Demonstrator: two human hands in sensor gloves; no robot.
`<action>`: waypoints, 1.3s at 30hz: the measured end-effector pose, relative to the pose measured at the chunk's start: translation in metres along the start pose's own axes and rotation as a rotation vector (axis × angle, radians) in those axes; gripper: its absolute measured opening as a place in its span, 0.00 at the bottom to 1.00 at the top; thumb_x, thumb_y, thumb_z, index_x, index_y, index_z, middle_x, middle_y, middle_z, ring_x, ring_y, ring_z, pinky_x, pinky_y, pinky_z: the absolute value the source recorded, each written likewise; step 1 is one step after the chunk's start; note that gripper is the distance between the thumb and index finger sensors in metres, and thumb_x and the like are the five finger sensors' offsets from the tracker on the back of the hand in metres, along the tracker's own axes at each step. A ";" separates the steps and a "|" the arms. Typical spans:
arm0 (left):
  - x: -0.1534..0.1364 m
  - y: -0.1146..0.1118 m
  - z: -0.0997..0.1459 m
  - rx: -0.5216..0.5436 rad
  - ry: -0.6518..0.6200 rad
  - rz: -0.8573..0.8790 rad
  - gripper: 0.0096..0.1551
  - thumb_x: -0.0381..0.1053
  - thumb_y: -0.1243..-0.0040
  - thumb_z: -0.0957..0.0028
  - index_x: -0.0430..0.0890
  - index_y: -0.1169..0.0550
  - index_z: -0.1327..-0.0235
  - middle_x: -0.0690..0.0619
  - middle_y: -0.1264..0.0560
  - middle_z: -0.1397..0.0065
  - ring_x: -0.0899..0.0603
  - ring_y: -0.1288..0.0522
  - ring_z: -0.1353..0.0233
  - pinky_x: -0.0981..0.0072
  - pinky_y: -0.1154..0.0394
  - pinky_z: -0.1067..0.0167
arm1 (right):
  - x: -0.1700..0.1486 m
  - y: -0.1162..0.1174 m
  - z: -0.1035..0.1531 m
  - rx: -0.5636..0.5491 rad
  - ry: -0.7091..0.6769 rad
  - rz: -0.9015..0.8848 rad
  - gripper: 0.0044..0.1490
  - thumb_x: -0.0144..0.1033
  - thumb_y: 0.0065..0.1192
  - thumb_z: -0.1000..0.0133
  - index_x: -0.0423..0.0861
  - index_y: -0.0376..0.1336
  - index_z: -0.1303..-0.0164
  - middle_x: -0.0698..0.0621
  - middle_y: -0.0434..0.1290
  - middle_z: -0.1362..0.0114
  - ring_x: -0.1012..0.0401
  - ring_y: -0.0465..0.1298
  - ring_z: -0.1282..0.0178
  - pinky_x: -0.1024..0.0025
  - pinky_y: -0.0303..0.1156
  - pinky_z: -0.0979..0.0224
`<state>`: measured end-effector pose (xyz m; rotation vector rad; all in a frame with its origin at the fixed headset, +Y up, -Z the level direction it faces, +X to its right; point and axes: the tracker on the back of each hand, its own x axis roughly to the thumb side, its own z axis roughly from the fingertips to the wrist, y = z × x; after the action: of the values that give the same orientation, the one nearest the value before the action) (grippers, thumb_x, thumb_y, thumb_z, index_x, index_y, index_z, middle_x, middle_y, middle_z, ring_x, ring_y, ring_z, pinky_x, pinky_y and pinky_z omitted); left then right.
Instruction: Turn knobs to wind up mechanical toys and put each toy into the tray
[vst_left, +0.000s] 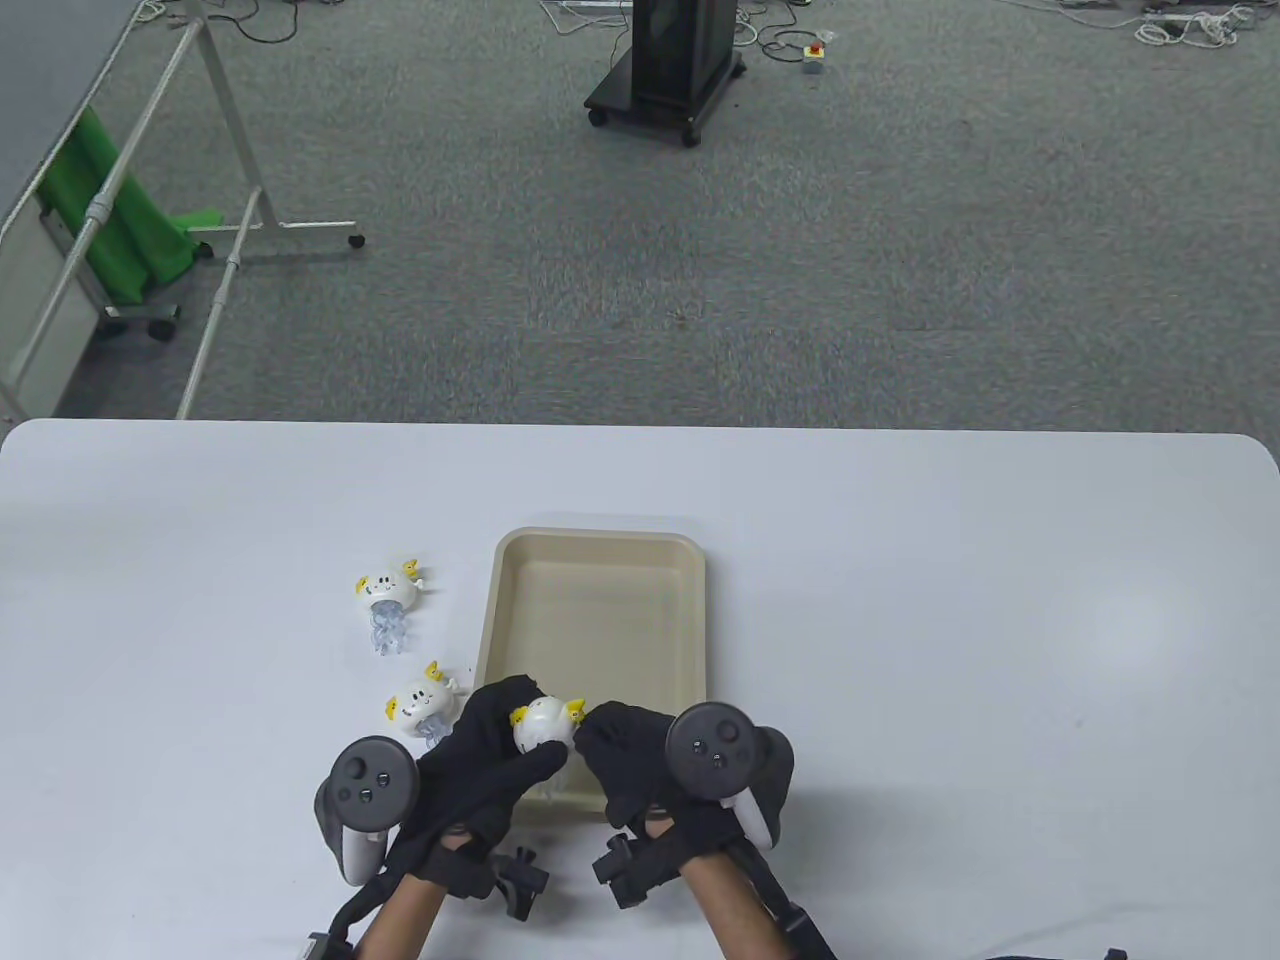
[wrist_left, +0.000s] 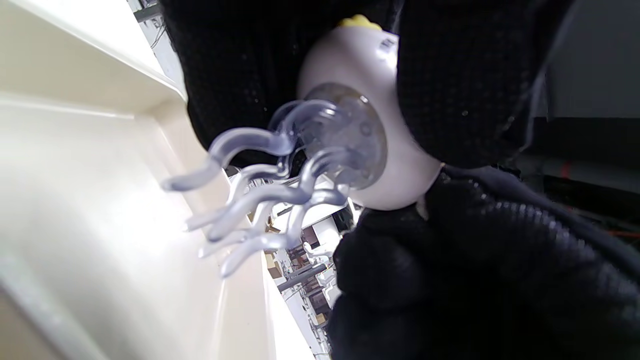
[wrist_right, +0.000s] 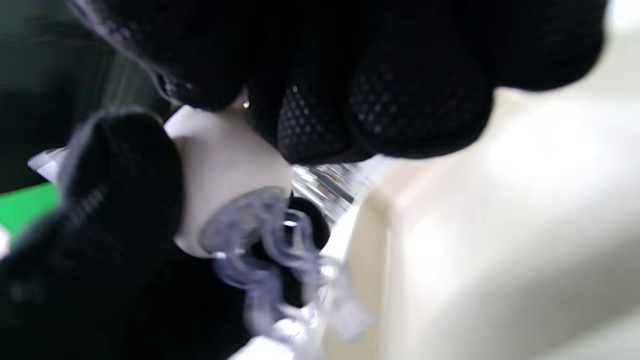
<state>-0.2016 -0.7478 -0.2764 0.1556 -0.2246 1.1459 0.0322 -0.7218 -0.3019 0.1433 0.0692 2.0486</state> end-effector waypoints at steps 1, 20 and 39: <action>0.001 0.000 0.000 0.000 -0.003 -0.012 0.46 0.59 0.26 0.62 0.47 0.27 0.29 0.48 0.21 0.31 0.42 0.11 0.39 0.62 0.09 0.44 | -0.004 0.001 -0.003 0.019 0.061 -0.054 0.25 0.46 0.64 0.50 0.36 0.74 0.61 0.44 0.83 0.63 0.54 0.82 0.70 0.56 0.78 0.61; -0.004 0.004 -0.001 0.029 0.013 -0.027 0.46 0.60 0.26 0.62 0.47 0.28 0.29 0.48 0.21 0.31 0.42 0.11 0.39 0.63 0.10 0.44 | 0.001 -0.005 0.017 -0.115 -0.233 0.153 0.40 0.50 0.66 0.52 0.42 0.62 0.33 0.42 0.72 0.32 0.46 0.76 0.39 0.50 0.71 0.34; -0.005 0.007 0.001 0.045 0.025 0.029 0.46 0.60 0.26 0.62 0.47 0.27 0.29 0.48 0.21 0.31 0.41 0.11 0.40 0.62 0.09 0.45 | 0.027 0.028 0.035 -0.295 -0.505 0.675 0.31 0.40 0.66 0.51 0.43 0.65 0.39 0.46 0.75 0.37 0.51 0.78 0.42 0.53 0.73 0.34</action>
<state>-0.2101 -0.7496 -0.2769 0.1778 -0.1795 1.1816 -0.0005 -0.7111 -0.2616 0.5521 -0.6738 2.5896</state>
